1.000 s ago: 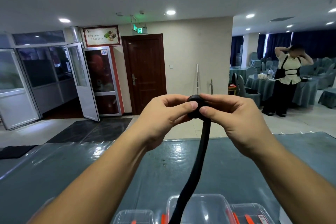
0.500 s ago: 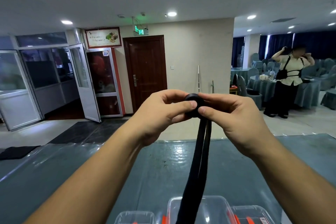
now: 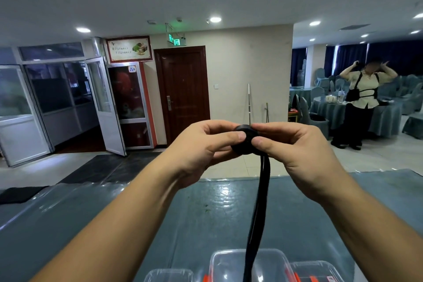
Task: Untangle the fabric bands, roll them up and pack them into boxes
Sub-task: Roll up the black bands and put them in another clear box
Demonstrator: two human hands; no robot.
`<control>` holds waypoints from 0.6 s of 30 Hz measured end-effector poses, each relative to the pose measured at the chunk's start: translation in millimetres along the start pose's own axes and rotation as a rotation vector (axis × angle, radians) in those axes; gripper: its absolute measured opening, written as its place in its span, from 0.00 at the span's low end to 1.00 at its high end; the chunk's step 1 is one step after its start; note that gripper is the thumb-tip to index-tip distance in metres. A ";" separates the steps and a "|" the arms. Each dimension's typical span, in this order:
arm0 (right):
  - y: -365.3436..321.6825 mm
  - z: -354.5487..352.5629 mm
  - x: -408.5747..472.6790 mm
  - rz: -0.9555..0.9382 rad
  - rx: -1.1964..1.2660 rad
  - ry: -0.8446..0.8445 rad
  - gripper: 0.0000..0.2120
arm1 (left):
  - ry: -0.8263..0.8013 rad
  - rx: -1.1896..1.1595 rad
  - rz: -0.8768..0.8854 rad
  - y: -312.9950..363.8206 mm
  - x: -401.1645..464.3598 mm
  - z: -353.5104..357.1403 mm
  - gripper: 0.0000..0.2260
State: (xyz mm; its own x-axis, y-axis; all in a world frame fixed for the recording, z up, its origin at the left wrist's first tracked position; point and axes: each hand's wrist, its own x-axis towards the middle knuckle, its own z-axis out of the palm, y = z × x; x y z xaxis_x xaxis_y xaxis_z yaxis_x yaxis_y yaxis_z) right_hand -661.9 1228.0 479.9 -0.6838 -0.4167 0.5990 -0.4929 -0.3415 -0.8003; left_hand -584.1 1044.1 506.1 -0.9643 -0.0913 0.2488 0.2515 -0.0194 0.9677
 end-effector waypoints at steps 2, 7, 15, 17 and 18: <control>-3.3 -3.5 0.7 0.019 -0.044 -0.050 0.13 | -0.034 0.045 -0.023 1.9 -0.3 -1.2 0.10; -0.5 -0.2 -3.5 0.009 -0.002 0.016 0.15 | -0.005 0.040 -0.004 -2.5 1.8 -0.2 0.12; -5.9 -6.8 -2.3 0.051 -0.149 -0.038 0.13 | -0.037 0.132 -0.028 -5.1 4.0 -3.8 0.12; -11.1 -10.1 1.6 0.076 -0.216 -0.125 0.13 | -0.049 0.293 -0.020 -0.3 5.2 -6.1 0.10; -11.5 -10.2 2.9 0.076 -0.218 -0.128 0.13 | -0.046 0.304 -0.010 1.1 5.6 -6.5 0.10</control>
State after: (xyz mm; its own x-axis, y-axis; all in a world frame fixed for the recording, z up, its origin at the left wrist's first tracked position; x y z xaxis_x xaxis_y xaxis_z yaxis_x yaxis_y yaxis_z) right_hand -663.7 1239.3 490.6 -0.6566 -0.5418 0.5246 -0.5564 -0.1215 -0.8220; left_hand -588.7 1037.1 508.3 -0.9712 -0.0469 0.2337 0.2119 0.2790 0.9366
